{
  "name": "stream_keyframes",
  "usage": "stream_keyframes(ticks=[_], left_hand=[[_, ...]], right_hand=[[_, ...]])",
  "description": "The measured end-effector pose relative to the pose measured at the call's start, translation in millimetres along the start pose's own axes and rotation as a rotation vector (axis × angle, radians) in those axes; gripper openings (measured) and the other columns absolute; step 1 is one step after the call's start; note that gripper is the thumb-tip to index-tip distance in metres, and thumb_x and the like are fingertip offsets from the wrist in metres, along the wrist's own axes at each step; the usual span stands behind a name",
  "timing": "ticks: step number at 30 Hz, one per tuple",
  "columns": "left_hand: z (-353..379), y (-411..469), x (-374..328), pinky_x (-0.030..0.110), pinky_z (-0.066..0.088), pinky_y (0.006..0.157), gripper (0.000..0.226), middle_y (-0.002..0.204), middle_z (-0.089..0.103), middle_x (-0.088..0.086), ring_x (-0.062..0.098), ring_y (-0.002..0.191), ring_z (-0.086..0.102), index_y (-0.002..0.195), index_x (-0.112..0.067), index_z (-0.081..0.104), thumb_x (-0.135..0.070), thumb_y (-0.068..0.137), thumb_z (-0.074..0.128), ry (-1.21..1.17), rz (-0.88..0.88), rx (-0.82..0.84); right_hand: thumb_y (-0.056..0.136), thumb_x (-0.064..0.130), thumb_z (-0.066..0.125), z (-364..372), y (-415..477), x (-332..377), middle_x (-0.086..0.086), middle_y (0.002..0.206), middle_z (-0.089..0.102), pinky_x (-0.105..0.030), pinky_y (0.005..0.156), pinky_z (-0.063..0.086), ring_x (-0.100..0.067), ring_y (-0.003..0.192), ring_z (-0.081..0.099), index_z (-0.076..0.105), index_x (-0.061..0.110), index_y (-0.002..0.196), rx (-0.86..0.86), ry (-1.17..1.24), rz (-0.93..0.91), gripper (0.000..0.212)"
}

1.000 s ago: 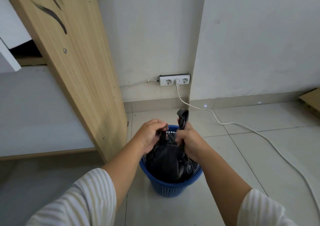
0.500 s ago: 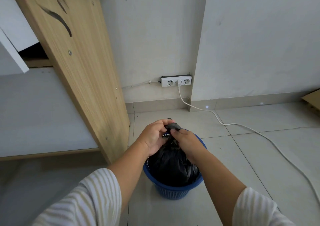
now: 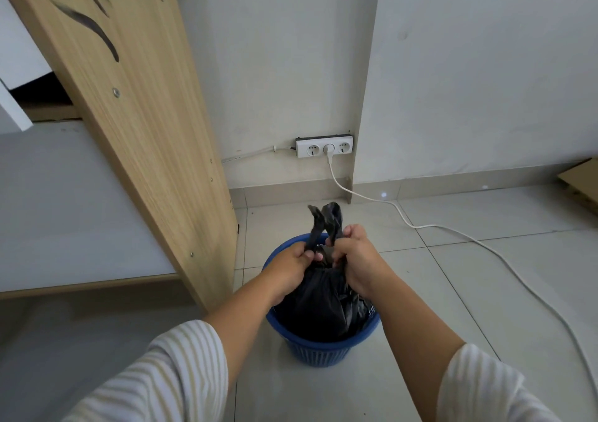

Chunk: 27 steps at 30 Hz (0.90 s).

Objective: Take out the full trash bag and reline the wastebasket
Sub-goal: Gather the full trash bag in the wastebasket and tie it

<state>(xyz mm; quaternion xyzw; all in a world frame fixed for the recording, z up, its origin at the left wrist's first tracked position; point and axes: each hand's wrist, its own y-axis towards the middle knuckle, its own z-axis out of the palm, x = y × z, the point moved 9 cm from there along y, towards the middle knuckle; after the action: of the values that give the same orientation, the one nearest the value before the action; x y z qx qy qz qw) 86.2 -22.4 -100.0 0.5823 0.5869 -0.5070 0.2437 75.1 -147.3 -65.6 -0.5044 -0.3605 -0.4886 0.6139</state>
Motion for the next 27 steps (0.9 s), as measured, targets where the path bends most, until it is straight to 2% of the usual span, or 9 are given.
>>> stream_keyframes(ticks=[2,6,9,12,14,17,22,24,27], left_hand=[[1.0,1.3,1.7,0.042,0.041,0.105,0.024,0.106,0.068,-0.004,0.017,0.108,0.059,0.098,-0.026,0.062,-0.025,0.101,0.038,-0.104,-0.009,-0.039],[2.7,0.6,-5.2,0.043,0.042,0.104,0.022,0.097,0.066,-0.002,0.021,0.106,0.06,0.097,-0.027,0.057,-0.025,0.102,0.036,-0.113,0.007,-0.076],[5.1,1.5,-12.7,0.04,0.045,0.099,0.022,0.101,0.065,0.0,0.022,0.106,0.06,0.101,-0.025,0.058,-0.026,0.102,0.036,-0.047,0.038,-0.071],[12.9,-0.7,-24.5,0.032,0.047,0.087,0.021,0.105,0.063,0.0,0.018,0.099,0.059,0.107,-0.023,0.057,-0.026,0.099,0.037,0.171,0.089,-0.026],[15.0,-2.6,-32.2,0.03,0.045,0.083,0.02,0.107,0.064,0.002,0.017,0.099,0.058,0.106,-0.023,0.06,-0.025,0.099,0.041,0.3,0.156,-0.013],[16.6,-3.3,-29.1,0.026,0.043,0.083,0.024,0.112,0.066,0.002,0.015,0.102,0.059,0.116,-0.021,0.063,-0.025,0.095,0.053,0.281,0.148,0.094],[5.8,1.5,-13.5,0.037,0.046,0.102,0.024,0.115,0.068,0.006,0.022,0.108,0.062,0.114,-0.021,0.066,-0.019,0.09,0.062,0.142,-0.013,0.173],[5.4,0.1,-11.9,0.035,0.047,0.097,0.014,0.107,0.069,0.007,0.023,0.102,0.064,0.1,-0.022,0.068,-0.015,0.091,0.059,0.013,-0.074,0.194],[7.6,-1.9,-11.9,0.033,0.048,0.081,0.022,0.087,0.067,0.011,0.024,0.084,0.062,0.081,-0.012,0.067,-0.005,0.093,0.05,-0.208,-0.15,0.21]], right_hand=[[0.071,-0.021,0.03,-4.0,-0.6,-1.7,-0.01,0.073,0.047,-0.025,0.05,0.037,-0.018,0.057,0.051,0.034,0.012,0.079,-0.006,-0.028,0.025,0.034],[0.08,-0.007,0.053,-16.4,2.6,-3.1,-0.013,0.086,0.063,-0.036,0.075,0.053,-0.023,0.077,0.063,0.06,0.014,0.088,-0.059,-0.312,-0.021,0.024],[0.086,0.011,0.062,-13.6,0.4,3.6,-0.001,0.102,0.064,-0.025,0.082,0.047,-0.015,0.094,0.06,0.063,0.017,0.115,-0.007,-0.559,-0.11,0.03],[0.086,0.029,0.067,1.6,-4.8,4.1,0.007,0.107,0.06,-0.022,0.081,0.044,-0.012,0.101,0.058,0.064,0.022,0.111,0.087,-0.657,-0.142,0.027],[0.087,0.03,0.066,-8.0,-3.4,3.0,0.003,0.103,0.066,-0.029,0.087,0.049,-0.019,0.102,0.063,0.067,0.019,0.112,-0.038,-0.54,-0.106,0.028],[0.091,0.012,0.061,-20.2,-2.7,-1.7,-0.015,0.095,0.072,-0.04,0.085,0.054,-0.029,0.091,0.068,0.072,0.016,0.092,-0.128,-0.208,-0.056,0.012],[0.094,-0.002,0.05,-16.1,-0.6,0.1,-0.015,0.095,0.07,-0.036,0.081,0.054,-0.026,0.086,0.067,0.066,0.011,0.104,0.068,0.103,-0.009,0.023],[0.094,0.003,0.052,-11.7,-5.0,2.5,-0.011,0.092,0.072,-0.033,0.082,0.053,-0.024,0.087,0.068,0.07,0.008,0.098,0.167,-0.033,0.006,0.019],[0.091,0.01,0.061,-10.1,-8.7,15.6,0.001,0.1,0.067,-0.02,0.089,0.044,-0.014,0.099,0.062,0.073,0.007,0.096,0.212,-0.553,-0.111,0.014]])
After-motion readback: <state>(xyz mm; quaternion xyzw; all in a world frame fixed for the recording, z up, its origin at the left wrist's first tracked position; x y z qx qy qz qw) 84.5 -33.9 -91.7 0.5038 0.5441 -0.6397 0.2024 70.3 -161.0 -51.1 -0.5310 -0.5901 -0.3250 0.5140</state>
